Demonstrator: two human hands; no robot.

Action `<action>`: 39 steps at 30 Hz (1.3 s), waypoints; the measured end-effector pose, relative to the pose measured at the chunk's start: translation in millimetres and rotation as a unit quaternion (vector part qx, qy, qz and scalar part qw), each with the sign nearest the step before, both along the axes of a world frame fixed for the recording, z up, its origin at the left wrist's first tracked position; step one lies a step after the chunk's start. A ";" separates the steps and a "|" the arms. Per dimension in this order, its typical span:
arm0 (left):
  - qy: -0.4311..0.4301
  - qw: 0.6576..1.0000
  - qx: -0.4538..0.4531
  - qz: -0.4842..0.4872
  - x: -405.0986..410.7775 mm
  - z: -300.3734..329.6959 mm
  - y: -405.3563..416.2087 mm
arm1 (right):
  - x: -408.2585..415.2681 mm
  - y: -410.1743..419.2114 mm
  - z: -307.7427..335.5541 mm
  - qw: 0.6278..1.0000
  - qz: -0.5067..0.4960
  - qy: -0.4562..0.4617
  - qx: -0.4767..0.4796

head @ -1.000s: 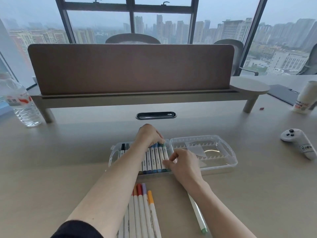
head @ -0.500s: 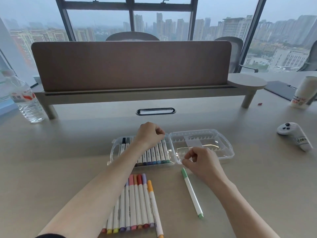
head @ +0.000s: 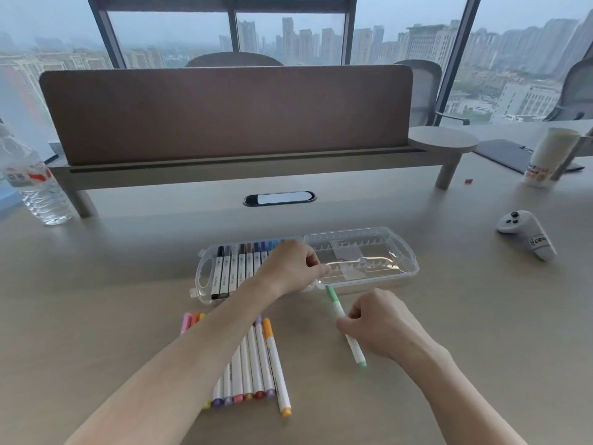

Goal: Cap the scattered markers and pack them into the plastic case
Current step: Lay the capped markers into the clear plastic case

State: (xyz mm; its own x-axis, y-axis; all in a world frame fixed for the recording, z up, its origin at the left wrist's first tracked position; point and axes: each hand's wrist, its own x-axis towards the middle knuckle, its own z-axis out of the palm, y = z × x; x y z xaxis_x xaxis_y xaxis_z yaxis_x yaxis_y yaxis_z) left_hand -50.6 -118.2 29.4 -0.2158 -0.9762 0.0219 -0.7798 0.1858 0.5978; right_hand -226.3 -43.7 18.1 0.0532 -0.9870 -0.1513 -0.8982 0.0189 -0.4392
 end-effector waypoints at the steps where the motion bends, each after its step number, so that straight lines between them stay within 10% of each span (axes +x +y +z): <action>1: 0.010 1.000 0.007 0.000 1.5 1.5 1.1 | 0.3 -1.0 0.6 1.000 0.002 -0.018 -0.010; 23: 0.360 0.921 0.106 0.103 31.7 7.2 -47.0 | 33.7 -50.3 1.8 0.976 0.044 -0.187 -0.103; 39: 0.004 0.993 0.044 0.111 28.6 -12.3 -105.7 | 47.2 -89.3 -39.0 0.970 0.088 -0.102 -0.201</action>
